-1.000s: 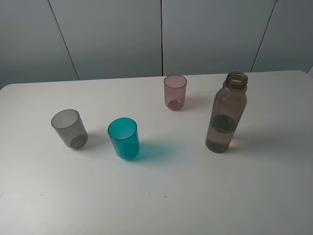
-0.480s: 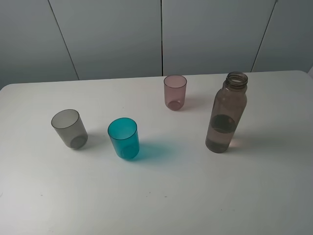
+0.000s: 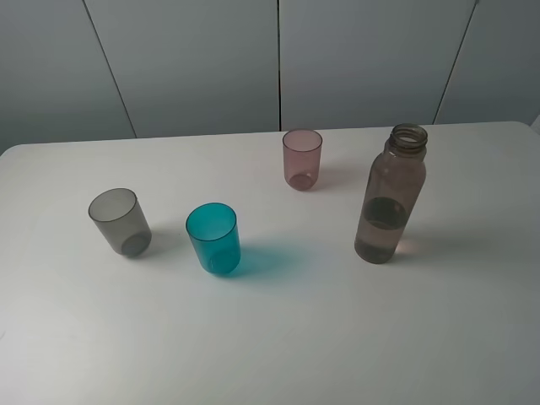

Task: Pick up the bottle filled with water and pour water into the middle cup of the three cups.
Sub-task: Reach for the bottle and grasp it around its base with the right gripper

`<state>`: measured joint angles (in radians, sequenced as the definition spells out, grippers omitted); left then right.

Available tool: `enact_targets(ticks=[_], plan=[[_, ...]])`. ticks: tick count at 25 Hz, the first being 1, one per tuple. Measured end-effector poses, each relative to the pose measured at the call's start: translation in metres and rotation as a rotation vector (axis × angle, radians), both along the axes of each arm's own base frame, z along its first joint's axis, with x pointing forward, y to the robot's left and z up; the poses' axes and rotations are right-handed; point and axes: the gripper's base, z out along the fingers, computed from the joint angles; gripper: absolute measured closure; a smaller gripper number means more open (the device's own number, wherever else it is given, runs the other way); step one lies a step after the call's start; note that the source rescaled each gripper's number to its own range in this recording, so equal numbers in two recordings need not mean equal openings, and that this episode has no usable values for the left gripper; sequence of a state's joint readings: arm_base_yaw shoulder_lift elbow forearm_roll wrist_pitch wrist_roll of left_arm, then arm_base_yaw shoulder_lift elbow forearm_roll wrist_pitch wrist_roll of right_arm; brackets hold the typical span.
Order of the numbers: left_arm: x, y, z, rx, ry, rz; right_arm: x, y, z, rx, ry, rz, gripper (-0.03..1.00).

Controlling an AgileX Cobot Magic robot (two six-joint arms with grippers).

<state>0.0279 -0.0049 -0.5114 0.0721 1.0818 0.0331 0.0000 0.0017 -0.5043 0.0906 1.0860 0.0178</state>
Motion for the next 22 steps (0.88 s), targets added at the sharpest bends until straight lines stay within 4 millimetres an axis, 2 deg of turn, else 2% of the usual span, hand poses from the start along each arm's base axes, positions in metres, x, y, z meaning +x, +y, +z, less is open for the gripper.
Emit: enact_targets(ticks=[3,5,9,12,17,22], plan=[[0.0,0.0,0.0,0.0,0.0,0.0,0.003,0.0,0.014,0.007,-0.053,-0.001,-0.03],[0.0,0.0,0.0,0.0,0.0,0.0,0.015,-0.002,0.027,-0.012,-0.075,-0.019,-0.03],[0.0,0.0,0.0,0.0,0.0,0.0,0.051,-0.003,0.054,-0.019,-0.083,-0.03,-0.03],[0.0,0.0,0.0,0.0,0.0,0.0,0.085,-0.002,0.061,-0.036,-0.043,-0.004,-0.03],[0.0,0.0,0.0,0.0,0.0,0.0,0.133,0.007,0.044,-0.112,0.097,0.117,-0.03],[0.0,0.0,0.0,0.0,0.0,0.0,0.158,0.037,0.02,-0.173,0.202,0.333,-0.03]])
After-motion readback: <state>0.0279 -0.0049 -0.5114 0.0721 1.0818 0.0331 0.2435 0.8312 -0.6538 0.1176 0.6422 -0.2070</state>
